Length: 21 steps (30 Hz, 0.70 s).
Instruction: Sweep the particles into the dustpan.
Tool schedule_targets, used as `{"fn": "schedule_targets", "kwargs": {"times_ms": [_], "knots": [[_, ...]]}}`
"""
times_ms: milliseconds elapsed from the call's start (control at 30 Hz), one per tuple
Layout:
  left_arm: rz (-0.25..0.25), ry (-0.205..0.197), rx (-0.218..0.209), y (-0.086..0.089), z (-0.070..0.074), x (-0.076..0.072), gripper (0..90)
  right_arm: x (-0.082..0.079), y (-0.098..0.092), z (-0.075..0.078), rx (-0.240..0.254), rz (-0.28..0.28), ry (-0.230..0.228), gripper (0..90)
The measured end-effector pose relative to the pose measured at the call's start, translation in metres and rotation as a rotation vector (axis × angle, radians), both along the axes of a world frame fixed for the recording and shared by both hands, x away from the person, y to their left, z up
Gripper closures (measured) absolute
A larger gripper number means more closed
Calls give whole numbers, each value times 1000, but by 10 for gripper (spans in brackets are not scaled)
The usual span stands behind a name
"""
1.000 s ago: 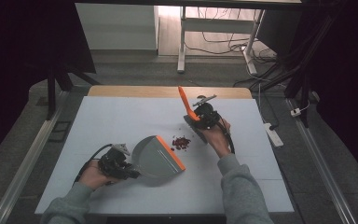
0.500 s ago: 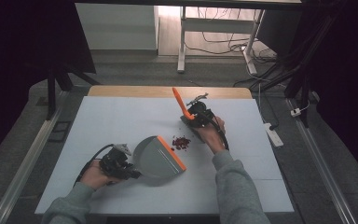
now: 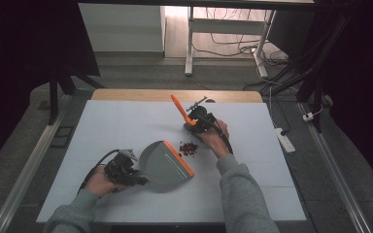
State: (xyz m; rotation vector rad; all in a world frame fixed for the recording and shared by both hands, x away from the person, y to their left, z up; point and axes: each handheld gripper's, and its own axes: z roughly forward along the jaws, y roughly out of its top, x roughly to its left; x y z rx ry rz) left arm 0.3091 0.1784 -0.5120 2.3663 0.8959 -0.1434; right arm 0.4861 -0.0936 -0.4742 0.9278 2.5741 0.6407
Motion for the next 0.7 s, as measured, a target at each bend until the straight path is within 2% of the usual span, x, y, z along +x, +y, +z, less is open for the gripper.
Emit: {"fn": "schedule_targets", "kwargs": {"times_ms": [133, 300, 700], "knots": [[2, 2, 0, 0, 0, 0, 615, -4, 3, 0, -28, 36, -7, 704], [1, 1, 1, 0, 0, 0, 615, -10, 9, 0, -35, 75, 9, 705], [4, 1, 3, -1, 1, 0, 615, -31, 19, 0, 4, 131, 34, 704]]}}
